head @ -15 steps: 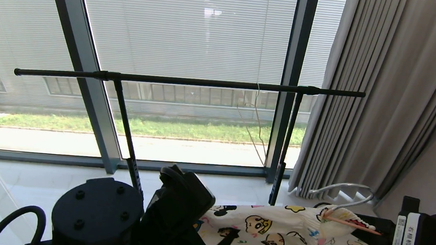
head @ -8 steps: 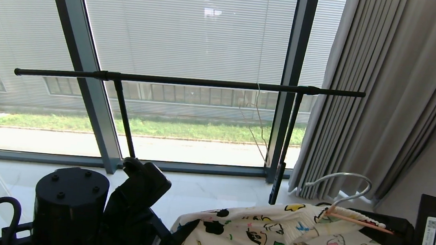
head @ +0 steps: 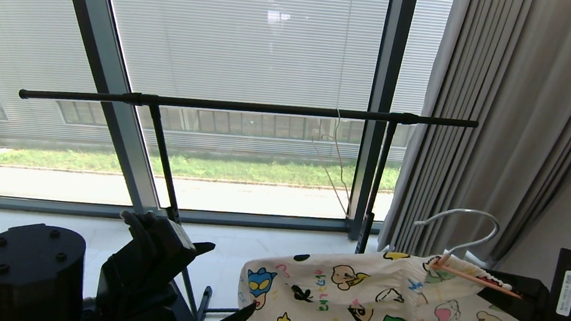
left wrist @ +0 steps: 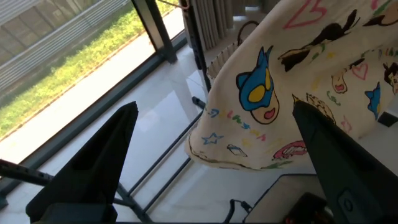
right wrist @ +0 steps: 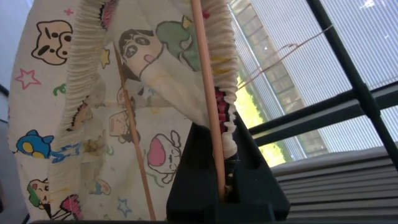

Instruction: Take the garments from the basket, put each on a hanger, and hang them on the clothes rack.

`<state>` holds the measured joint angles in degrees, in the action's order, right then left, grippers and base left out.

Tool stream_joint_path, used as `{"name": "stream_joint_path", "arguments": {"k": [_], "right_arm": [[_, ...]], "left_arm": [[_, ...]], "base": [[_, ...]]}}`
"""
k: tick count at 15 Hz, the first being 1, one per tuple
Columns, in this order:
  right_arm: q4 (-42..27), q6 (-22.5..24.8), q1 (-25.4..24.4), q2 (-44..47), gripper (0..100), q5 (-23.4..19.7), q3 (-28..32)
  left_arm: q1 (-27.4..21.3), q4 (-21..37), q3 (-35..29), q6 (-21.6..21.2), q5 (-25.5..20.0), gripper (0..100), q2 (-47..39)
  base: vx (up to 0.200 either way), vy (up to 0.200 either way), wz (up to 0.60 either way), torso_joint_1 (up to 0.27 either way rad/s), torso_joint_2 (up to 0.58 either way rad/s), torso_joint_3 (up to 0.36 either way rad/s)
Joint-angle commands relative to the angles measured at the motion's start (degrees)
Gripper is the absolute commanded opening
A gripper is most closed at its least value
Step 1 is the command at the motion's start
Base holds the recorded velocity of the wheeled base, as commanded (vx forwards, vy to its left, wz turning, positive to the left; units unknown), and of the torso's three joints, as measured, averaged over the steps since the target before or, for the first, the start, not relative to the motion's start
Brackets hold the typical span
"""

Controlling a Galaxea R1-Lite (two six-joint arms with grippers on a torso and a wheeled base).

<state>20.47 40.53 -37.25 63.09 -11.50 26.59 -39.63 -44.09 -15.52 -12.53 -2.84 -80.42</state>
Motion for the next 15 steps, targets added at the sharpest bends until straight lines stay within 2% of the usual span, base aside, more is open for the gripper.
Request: {"name": "stream_joint_path", "arguments": {"k": [1, 3, 8, 9, 11, 15], "right_arm": [[0.0, 0.1, -0.1, 0.0, 0, -0.1, 0.0], [0.3, -0.4, -0.6, -1.0, 0, -0.8, 0.0], [0.1, -1.4, -1.1, -4.4, 0, -1.6, 0.3], [0.1, -1.3, -1.1, -4.6, 0, -1.6, 0.3], [0.1, -1.3, -2.2, -4.6, 0, -1.6, 0.2], [0.0, -1.3, -3.4, -4.5, 0, -1.6, 0.2]], "left_arm": [[0.1, 0.0, 2.3, -0.2, 0.1, 100, 1.8], [0.3, 0.1, 3.1, -0.3, 0.8, 100, -1.6], [1.4, -0.5, -1.3, -0.4, 0.9, 100, -8.2], [1.6, -1.0, -1.1, -0.4, 0.9, 0, -8.3], [1.6, -4.1, -0.3, -0.3, 0.8, 0, -8.9], [0.9, -5.9, -0.3, -0.3, 0.6, 0, -8.9]], "base": [[0.000, 0.000, 0.00, 0.000, 0.00, 0.000], [0.000, 0.000, 0.00, 0.000, 0.00, 0.000], [0.000, 0.000, 0.00, 0.000, 0.00, 0.000], [0.000, 0.000, 0.00, 0.000, 0.00, 0.000], [0.000, 0.000, 0.00, 0.000, 0.00, 0.000], [0.000, 0.000, 0.00, 0.000, 0.00, 0.000]]}}
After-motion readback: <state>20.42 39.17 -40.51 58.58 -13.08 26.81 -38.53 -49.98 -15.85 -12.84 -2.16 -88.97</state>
